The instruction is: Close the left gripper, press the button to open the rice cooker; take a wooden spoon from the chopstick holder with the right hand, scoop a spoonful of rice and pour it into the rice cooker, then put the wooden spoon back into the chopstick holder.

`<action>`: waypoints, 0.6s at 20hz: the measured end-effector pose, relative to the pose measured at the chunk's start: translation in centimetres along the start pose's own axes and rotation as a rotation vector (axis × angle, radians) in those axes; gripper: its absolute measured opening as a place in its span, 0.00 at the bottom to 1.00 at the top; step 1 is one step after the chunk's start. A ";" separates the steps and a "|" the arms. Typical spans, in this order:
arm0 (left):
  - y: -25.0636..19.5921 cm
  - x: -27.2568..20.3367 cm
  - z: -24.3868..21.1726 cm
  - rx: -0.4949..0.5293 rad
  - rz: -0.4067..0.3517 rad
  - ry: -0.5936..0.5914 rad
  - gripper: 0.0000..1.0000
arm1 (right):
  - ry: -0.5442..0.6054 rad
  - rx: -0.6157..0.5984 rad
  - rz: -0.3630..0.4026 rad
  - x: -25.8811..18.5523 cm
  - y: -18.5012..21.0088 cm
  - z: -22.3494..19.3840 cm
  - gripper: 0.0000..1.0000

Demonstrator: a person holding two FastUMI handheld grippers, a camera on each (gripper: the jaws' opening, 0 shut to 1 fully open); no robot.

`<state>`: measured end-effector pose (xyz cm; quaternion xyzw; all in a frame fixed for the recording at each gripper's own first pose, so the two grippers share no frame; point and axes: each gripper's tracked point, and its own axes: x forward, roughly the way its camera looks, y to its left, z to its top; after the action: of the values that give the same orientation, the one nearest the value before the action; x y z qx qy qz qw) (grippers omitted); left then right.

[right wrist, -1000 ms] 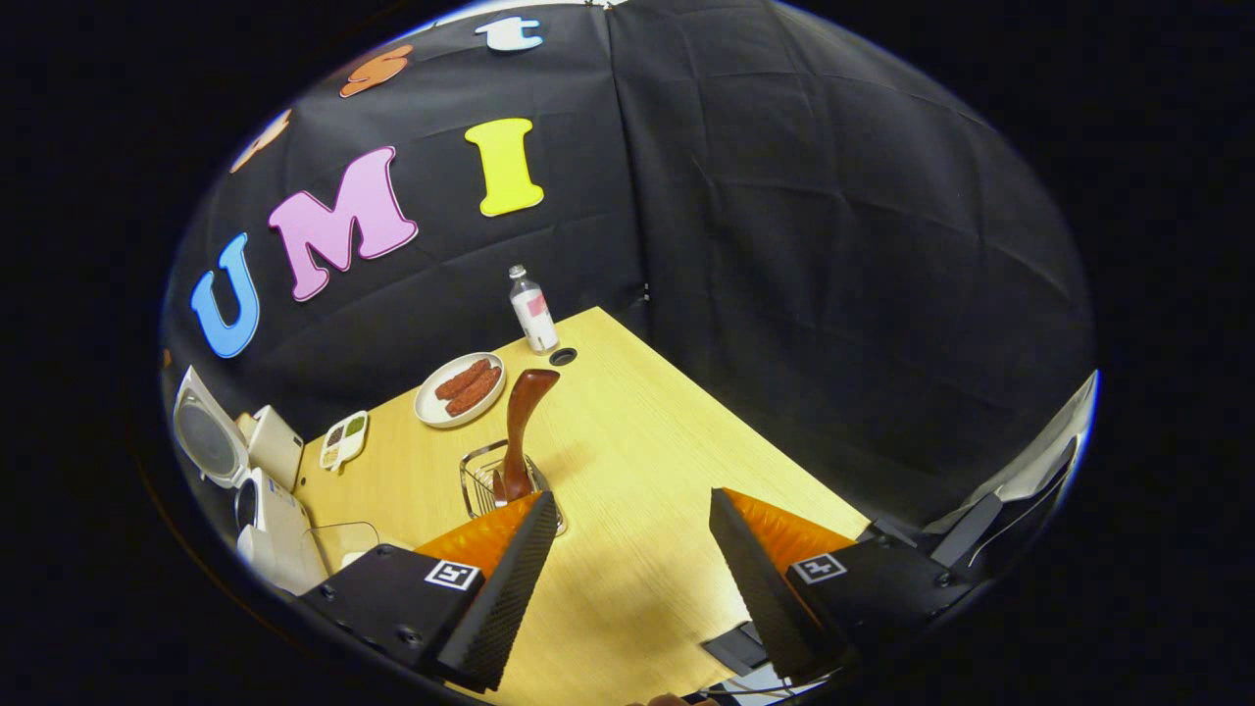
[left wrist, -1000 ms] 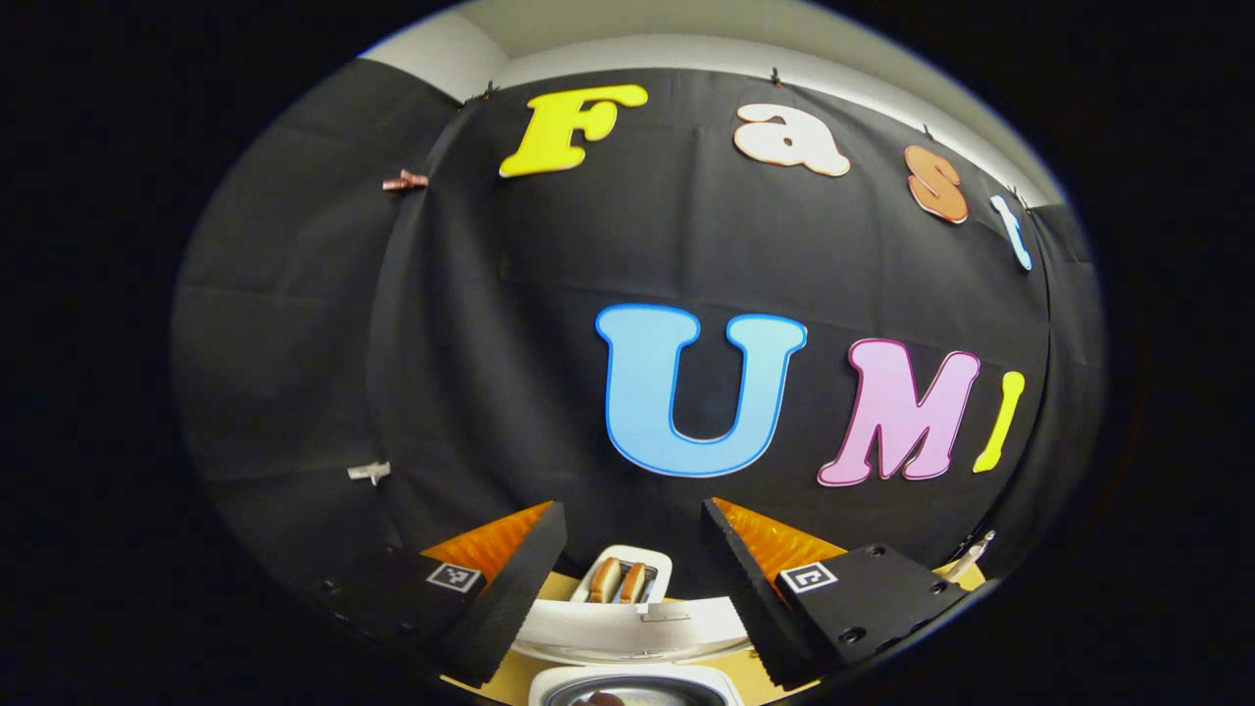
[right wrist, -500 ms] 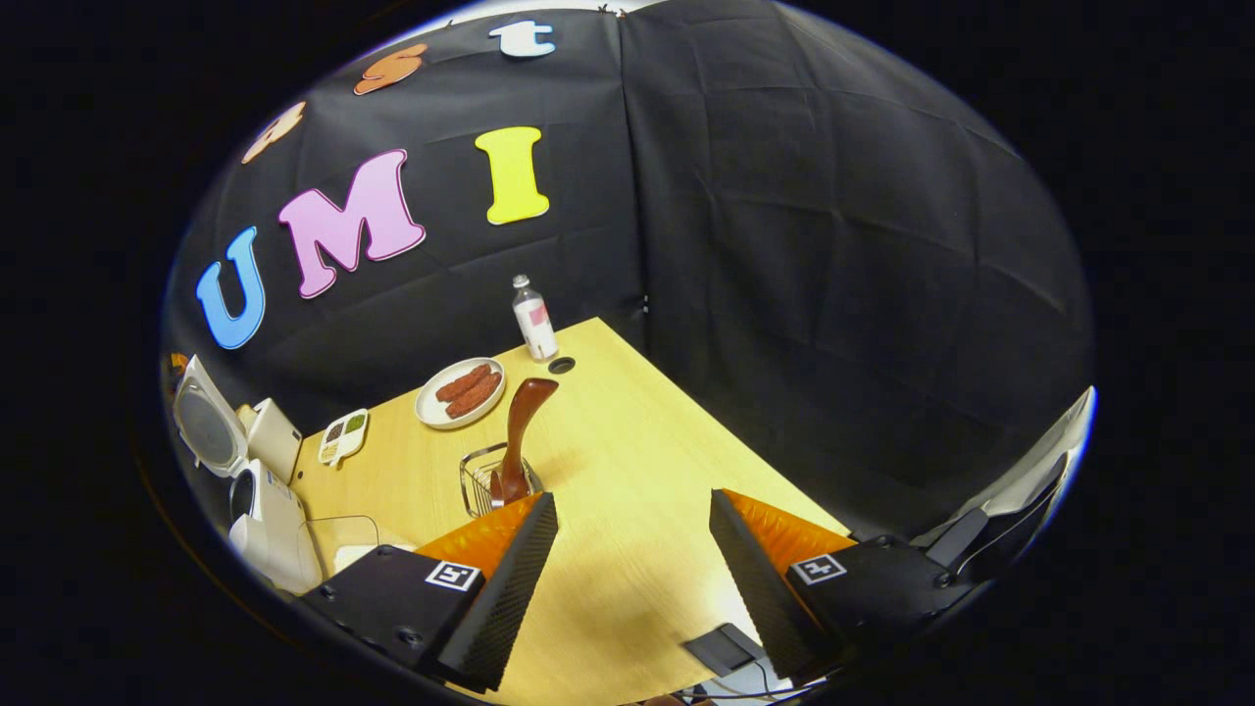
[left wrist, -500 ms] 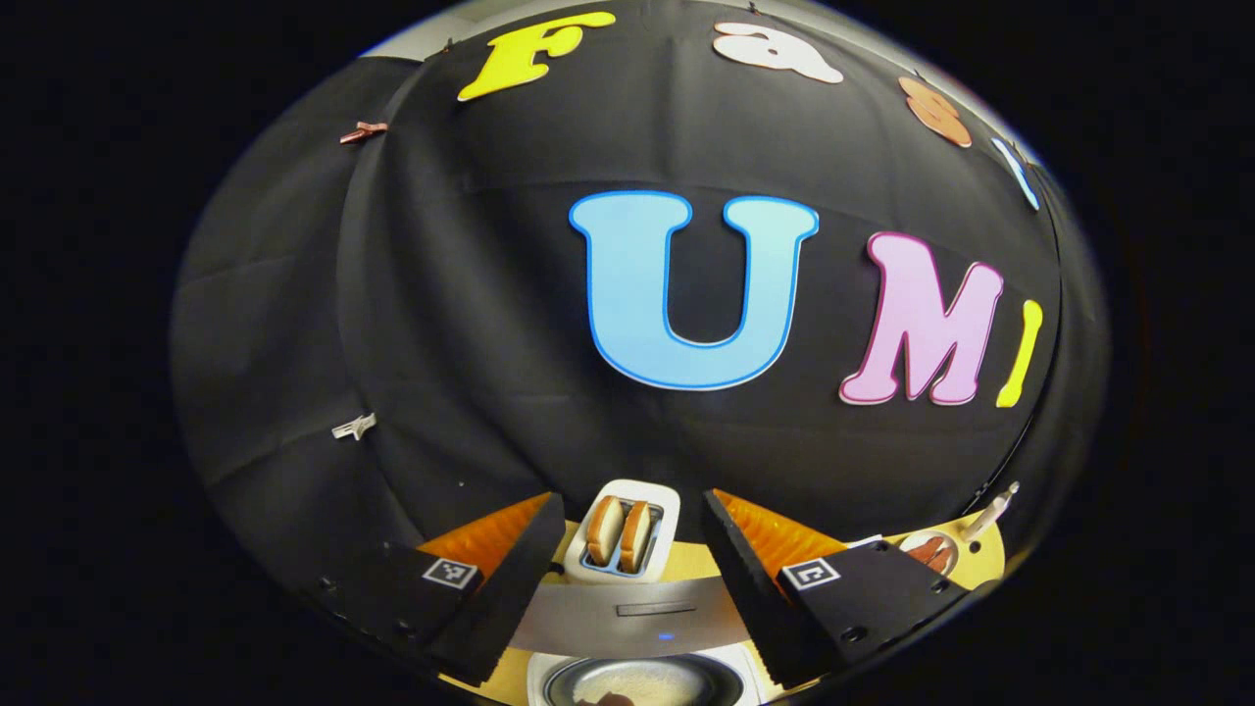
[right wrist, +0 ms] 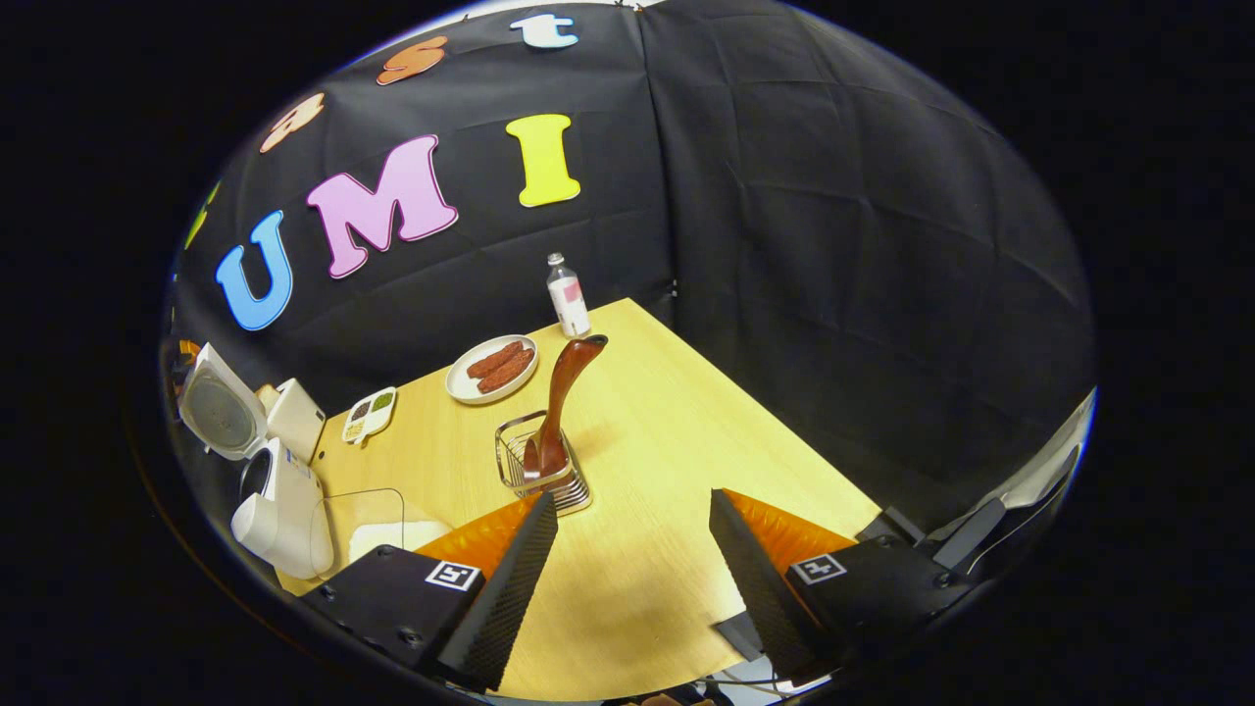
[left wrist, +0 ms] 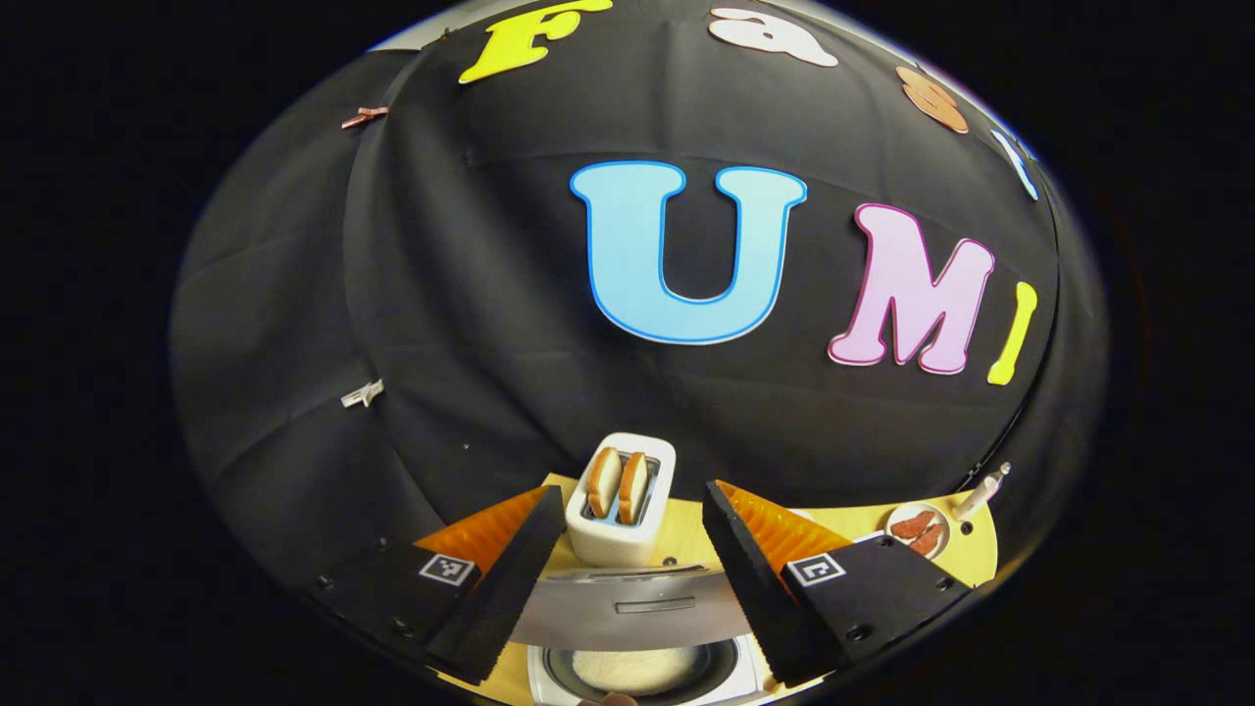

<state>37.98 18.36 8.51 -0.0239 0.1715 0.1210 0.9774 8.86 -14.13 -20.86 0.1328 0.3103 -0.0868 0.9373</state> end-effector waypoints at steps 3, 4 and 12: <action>-0.4 -2.2 -2.9 0.006 -0.012 0.028 1.00 | 0.006 -0.012 0.025 -0.5 1.0 -0.7 0.99; -0.5 -2.9 -3.9 0.001 -0.011 0.033 0.99 | 0.007 -0.019 0.034 -0.7 1.4 -1.0 0.99; -0.9 -6.2 -14.5 0.012 -0.012 0.095 0.99 | 0.029 -0.075 0.105 -2.2 3.8 -3.0 0.99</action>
<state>27.80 14.76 -3.04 -0.0250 0.2185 0.1131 0.9689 6.36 -9.41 -21.15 0.1151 0.3194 -0.0238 0.9403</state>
